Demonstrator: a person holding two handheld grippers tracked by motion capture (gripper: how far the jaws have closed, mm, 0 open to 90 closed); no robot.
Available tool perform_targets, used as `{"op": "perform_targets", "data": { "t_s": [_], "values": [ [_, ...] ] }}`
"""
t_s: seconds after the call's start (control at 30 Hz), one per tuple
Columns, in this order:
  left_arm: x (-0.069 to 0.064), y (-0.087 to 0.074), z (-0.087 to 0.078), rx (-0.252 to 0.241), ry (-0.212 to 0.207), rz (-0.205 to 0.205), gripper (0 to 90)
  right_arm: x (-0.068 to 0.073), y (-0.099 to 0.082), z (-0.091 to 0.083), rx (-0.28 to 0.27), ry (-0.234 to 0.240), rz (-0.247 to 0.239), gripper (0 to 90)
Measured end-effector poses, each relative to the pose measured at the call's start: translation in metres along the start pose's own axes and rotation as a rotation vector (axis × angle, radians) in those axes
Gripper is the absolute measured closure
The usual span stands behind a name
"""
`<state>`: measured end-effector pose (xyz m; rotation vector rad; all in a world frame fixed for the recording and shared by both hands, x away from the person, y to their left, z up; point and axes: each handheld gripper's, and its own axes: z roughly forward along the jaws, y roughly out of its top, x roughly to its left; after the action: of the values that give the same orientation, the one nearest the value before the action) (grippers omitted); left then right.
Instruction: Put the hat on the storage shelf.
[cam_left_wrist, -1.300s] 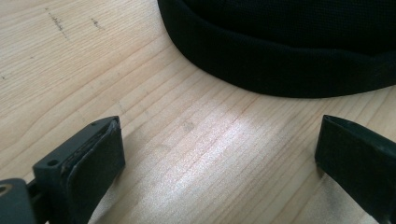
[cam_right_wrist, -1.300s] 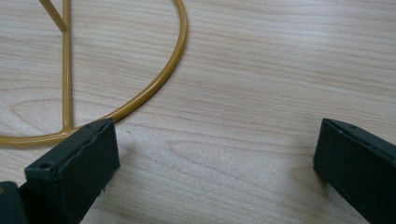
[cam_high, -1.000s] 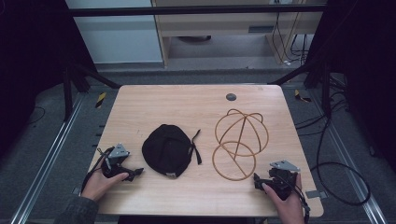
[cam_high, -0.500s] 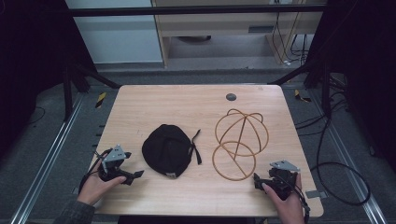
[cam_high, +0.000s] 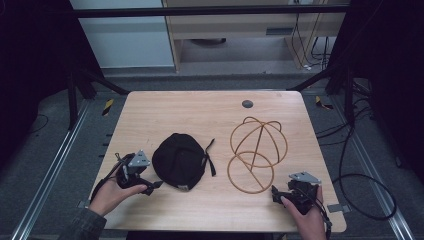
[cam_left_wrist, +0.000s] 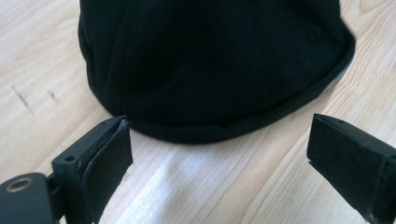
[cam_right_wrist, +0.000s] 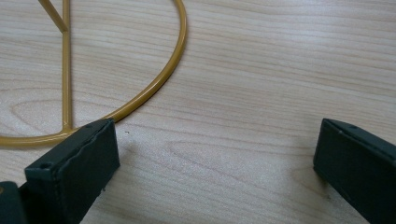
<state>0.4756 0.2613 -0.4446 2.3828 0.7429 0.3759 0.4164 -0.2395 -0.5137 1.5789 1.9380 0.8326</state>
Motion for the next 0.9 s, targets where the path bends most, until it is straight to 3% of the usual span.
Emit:
{"op": "perform_targets", "data": {
  "t_s": [0.17,0.4,0.43,0.6,0.87,0.9],
  "values": [
    [-0.001,0.031,-0.007,0.024,0.009,0.040,6.2,0.000,0.000,0.000,0.000,0.000,0.000,0.4],
    [-0.001,0.057,-0.009,0.052,0.028,0.080,6.2,0.000,0.000,0.000,0.000,0.001,0.000,0.4],
    [-0.002,0.065,-0.009,0.064,0.030,0.105,6.2,0.000,0.000,0.000,0.000,0.001,0.000,0.4],
    [-0.002,0.086,-0.011,0.078,0.042,0.142,6.4,0.000,0.000,0.000,0.000,0.001,0.000,0.4],
    [-0.005,0.107,-0.005,0.106,0.025,0.159,7.4,0.000,0.000,0.000,0.000,0.001,-0.001,0.4],
    [-0.005,0.110,-0.001,0.128,0.033,0.174,8.4,0.000,0.000,0.000,0.000,0.001,-0.001,0.4]
  ]
}}
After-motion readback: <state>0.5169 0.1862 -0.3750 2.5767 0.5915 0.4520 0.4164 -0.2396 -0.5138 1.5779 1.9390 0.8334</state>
